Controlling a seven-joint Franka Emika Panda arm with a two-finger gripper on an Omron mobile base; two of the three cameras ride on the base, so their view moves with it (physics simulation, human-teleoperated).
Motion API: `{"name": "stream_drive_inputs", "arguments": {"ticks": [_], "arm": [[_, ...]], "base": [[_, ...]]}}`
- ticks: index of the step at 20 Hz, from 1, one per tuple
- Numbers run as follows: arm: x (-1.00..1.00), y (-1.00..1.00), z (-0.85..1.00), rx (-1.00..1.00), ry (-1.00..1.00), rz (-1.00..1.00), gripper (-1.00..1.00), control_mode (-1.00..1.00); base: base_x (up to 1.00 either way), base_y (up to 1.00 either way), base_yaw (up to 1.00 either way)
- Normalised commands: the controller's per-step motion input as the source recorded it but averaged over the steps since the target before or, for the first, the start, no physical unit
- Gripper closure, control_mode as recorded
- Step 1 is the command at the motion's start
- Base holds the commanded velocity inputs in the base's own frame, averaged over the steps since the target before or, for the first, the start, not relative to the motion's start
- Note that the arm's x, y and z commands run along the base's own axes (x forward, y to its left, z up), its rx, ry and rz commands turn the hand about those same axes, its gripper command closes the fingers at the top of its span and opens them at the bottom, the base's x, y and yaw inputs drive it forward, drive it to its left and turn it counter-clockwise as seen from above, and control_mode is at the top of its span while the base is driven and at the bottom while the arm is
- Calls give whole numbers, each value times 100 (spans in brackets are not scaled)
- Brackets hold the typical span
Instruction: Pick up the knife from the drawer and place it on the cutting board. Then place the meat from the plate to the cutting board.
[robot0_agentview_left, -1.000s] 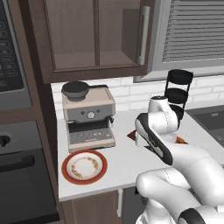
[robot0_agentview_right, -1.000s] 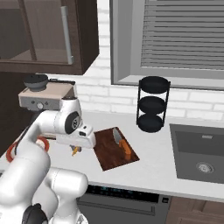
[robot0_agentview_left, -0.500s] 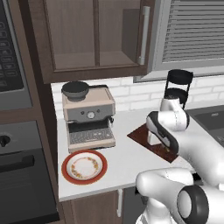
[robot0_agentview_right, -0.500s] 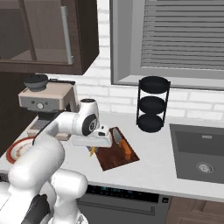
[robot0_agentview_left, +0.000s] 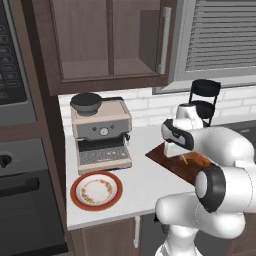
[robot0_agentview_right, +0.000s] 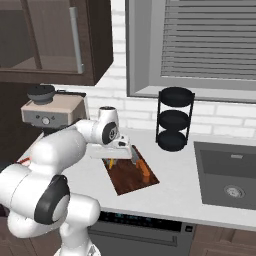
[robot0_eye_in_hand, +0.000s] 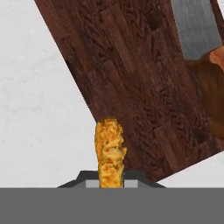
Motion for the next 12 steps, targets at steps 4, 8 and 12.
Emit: {"name": "stream_drive_inputs", "arguments": {"ticks": [4,8,12], "arm": [[4,-16,-31,0,0,5,100,-100],[0,-9,-24,0,0,7,100,-100],[2,0,-38,0,0,7,100,-100]], "base": [[0,0,0],[0,0,0],[0,0,0]]}}
